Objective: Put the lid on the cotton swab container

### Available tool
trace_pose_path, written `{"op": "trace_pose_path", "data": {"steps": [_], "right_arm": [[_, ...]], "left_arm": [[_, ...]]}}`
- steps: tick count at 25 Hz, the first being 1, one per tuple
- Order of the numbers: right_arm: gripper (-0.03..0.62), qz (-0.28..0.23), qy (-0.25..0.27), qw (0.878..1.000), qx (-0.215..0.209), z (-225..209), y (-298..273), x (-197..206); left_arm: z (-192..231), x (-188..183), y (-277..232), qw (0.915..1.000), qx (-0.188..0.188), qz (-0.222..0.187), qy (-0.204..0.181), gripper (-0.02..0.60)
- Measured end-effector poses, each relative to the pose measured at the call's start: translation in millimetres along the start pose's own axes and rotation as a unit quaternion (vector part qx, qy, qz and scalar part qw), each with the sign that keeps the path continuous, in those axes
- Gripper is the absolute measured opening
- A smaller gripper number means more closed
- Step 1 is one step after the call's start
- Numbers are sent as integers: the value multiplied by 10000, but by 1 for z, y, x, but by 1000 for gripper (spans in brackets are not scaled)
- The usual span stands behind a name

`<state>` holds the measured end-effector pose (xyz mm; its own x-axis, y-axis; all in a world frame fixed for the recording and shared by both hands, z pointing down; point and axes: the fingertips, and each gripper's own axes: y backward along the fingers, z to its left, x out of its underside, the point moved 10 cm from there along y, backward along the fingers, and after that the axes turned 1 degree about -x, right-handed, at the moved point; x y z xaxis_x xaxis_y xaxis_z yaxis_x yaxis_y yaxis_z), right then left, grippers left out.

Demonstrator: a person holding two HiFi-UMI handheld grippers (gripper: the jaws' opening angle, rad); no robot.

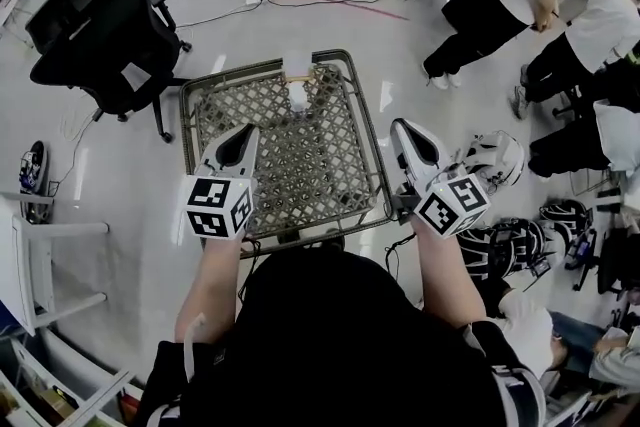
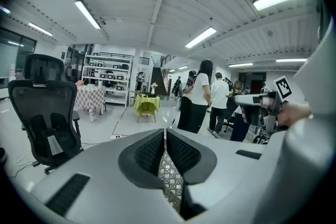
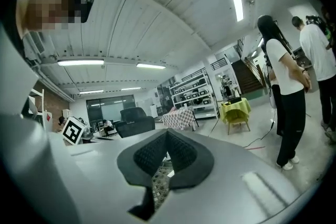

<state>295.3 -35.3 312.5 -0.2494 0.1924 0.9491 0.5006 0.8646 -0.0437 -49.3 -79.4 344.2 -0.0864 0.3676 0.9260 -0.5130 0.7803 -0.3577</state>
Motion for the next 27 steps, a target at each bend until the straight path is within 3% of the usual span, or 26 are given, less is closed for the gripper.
{"op": "trace_pose_path", "data": {"steps": [10, 27], "right_arm": [[8, -48, 283, 9996, -58, -2, 4, -11], [8, -65, 262, 9996, -94, 11, 0, -7]], "left_arm": [[-15, -22, -8, 9997, 30, -201, -122, 6], [-9, -18, 4, 9996, 97, -228, -112, 6]]}}
